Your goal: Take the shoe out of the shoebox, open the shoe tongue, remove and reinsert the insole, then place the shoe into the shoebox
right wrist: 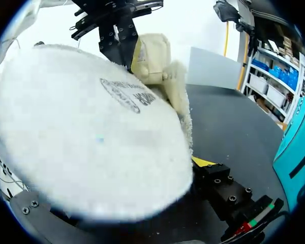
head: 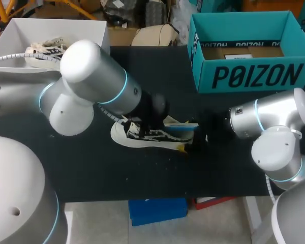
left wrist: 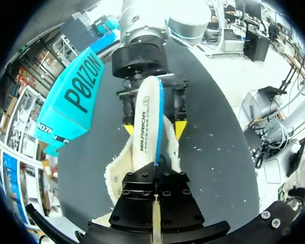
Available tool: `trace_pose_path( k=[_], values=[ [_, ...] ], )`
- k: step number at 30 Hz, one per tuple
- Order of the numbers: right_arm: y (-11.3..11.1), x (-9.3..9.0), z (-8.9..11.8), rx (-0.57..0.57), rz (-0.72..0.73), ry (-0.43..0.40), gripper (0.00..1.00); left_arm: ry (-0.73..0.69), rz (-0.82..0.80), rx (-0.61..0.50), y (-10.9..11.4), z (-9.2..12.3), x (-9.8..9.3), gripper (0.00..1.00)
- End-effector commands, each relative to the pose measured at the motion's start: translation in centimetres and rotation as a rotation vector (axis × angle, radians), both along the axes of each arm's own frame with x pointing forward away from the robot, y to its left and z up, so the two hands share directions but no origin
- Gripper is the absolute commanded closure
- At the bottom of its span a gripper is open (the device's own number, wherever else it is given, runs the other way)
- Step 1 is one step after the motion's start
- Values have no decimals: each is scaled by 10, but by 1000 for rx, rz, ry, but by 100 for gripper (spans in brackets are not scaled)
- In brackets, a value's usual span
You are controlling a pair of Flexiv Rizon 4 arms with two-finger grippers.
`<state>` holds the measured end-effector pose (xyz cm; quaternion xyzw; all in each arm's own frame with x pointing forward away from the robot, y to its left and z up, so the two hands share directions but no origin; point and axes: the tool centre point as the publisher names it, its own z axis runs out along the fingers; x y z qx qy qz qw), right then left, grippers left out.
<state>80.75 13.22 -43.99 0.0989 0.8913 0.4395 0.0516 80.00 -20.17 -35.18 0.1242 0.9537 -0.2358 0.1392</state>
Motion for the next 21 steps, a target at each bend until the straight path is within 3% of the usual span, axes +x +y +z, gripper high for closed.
trace_pose_path(
  k=[1,3,4,8,21],
  values=[
    [2,0,-2,-3,-2,2,100,18,-94,-117,-5,-22,6,87],
    [2,0,-2,-3,-2,2,100,18,-115,-138,-6,-24,6,79],
    [2,0,-2,-3,-2,2,100,13,-132,-158,-7,-24,4,69],
    [2,0,-2,-3,-2,2,100,1,-166,-199,-9,-21,3,60],
    [2,0,-2,-3,-2,2,100,-15,-283,-217,-29,-12,3,60]
  ],
)
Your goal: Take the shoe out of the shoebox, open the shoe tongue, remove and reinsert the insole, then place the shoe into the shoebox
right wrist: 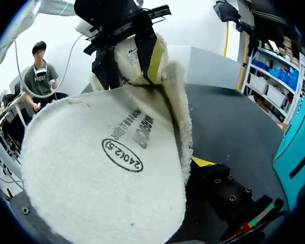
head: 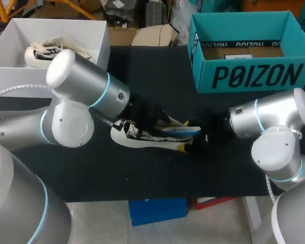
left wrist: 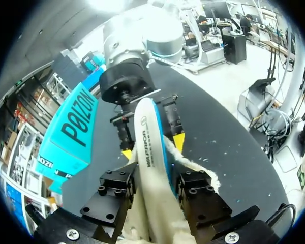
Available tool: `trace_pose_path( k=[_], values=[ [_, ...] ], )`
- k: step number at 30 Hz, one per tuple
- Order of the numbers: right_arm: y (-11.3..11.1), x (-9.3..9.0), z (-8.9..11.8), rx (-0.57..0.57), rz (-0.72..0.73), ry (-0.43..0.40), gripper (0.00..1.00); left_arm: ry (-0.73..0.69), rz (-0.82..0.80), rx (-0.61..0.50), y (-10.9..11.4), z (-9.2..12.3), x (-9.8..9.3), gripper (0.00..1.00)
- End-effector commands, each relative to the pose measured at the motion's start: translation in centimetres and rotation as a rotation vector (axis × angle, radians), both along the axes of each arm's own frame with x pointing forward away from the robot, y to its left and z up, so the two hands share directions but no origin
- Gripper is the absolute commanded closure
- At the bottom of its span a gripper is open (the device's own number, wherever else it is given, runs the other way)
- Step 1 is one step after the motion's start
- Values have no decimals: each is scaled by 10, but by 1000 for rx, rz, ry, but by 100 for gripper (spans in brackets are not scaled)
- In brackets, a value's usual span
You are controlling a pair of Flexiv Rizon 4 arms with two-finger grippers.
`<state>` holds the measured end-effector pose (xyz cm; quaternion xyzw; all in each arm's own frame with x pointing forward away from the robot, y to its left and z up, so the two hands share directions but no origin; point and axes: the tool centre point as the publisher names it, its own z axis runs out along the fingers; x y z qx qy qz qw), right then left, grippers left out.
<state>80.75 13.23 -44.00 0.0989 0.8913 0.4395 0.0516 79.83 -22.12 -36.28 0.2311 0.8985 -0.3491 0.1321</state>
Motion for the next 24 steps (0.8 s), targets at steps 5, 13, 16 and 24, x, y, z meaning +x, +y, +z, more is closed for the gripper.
trace_pose_path(
  k=[5,13,16,24],
  values=[
    [2,0,-2,-3,-2,2,100,-11,-59,33,-25,3,4,61],
    [2,0,-2,-3,-2,2,100,-24,-88,35,-51,2,0,60],
    [2,0,-2,-3,-2,2,100,-35,-68,30,-57,1,0,61],
    [2,0,-2,-3,-2,2,100,-42,-13,28,-64,-5,1,62]
  ],
)
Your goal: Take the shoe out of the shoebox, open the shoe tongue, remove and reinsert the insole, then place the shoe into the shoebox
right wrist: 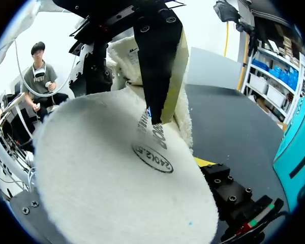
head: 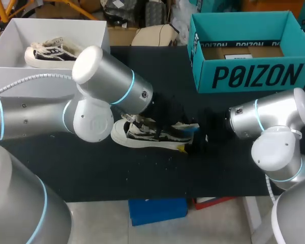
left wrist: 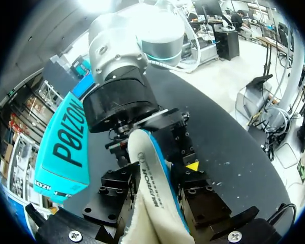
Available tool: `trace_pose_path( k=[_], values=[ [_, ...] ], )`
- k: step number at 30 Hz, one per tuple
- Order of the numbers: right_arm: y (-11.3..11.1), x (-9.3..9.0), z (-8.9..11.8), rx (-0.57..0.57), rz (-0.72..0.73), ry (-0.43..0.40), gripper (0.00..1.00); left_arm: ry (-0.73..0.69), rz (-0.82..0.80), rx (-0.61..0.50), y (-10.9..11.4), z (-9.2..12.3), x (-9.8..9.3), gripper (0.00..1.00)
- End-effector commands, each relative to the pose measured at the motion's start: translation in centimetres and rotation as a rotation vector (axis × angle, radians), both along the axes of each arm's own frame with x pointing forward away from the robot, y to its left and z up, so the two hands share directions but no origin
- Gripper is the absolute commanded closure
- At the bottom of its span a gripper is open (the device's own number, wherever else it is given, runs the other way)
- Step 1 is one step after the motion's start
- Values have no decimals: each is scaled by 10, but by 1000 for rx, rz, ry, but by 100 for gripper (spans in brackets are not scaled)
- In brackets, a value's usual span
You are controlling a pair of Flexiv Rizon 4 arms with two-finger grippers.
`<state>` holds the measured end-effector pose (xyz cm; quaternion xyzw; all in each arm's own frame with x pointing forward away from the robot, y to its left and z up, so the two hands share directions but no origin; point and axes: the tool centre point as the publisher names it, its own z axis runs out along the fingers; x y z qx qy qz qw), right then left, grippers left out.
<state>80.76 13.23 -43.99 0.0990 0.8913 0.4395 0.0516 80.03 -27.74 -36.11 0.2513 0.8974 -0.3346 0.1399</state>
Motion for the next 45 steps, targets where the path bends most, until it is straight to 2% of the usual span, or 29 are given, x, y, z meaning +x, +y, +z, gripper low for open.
trace_pose_path(
  k=[1,4,7,9,12,14,19,24,31,38,45],
  values=[
    [2,0,-2,-3,-2,2,100,-10,22,5,-8,-7,-1,62],
    [2,0,-2,-3,-2,2,100,-20,59,7,-4,-6,0,62],
    [2,0,-2,-3,-2,2,100,-43,97,19,1,-4,0,66],
    [2,0,-2,-3,-2,2,100,-52,120,28,4,-3,-1,73],
    [2,0,-2,-3,-2,2,100,-51,136,34,8,-4,0,79],
    [2,0,-2,-3,-2,2,100,-43,152,37,11,-4,0,100],
    [2,0,-2,-3,-2,2,100,-47,155,52,17,1,-6,100],
    [2,0,-2,-3,-2,2,100,-24,95,27,28,18,-26,100],
    [2,0,-2,-3,-2,2,100,71,49,-65,30,57,-45,100],
    [2,0,-2,-3,-2,2,100,251,86,-137,25,108,-48,100],
    [2,0,-2,-3,-2,2,100,342,97,-189,24,171,-44,100]
  ],
)
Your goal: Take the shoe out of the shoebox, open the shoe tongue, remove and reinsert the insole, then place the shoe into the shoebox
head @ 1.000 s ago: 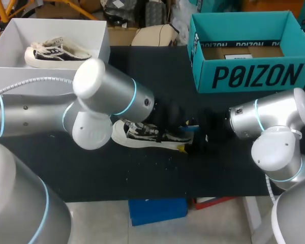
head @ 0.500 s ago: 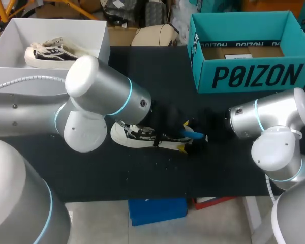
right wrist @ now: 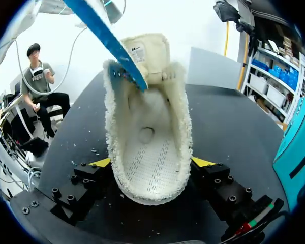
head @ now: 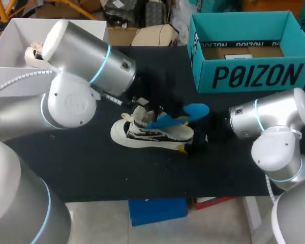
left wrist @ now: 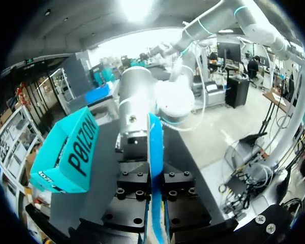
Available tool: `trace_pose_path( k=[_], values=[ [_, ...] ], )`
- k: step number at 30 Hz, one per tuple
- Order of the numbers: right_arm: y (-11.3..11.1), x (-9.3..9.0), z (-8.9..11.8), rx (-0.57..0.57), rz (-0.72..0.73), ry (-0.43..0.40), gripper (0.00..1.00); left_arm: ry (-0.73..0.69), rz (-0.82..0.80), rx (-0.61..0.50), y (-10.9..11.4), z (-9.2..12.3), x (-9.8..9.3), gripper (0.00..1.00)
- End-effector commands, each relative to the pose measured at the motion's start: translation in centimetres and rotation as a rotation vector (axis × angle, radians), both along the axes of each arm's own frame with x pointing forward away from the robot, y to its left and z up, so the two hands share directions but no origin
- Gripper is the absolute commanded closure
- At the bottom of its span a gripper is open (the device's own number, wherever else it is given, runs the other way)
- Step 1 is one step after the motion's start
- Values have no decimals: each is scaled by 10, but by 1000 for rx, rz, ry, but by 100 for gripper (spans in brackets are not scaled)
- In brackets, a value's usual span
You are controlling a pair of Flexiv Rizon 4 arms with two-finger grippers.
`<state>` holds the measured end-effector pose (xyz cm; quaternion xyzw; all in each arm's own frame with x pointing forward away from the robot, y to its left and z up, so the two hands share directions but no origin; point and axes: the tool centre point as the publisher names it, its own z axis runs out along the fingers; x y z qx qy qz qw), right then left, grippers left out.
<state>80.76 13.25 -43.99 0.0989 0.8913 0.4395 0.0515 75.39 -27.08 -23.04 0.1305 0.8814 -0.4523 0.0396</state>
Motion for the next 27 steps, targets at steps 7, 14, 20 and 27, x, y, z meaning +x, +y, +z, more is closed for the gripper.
trace_pose_path(
  k=[7,14,20,27],
  values=[
    [2,0,-2,-3,-2,1,100,163,-123,-227,26,101,12,100],
    [2,0,-2,-3,-2,1,100,189,-154,-299,32,120,12,100],
    [2,0,-2,-3,-2,1,100,189,-154,-299,32,120,12,100],
    [2,0,-2,-3,-2,1,100,189,-154,-299,32,120,12,100]
  ],
)
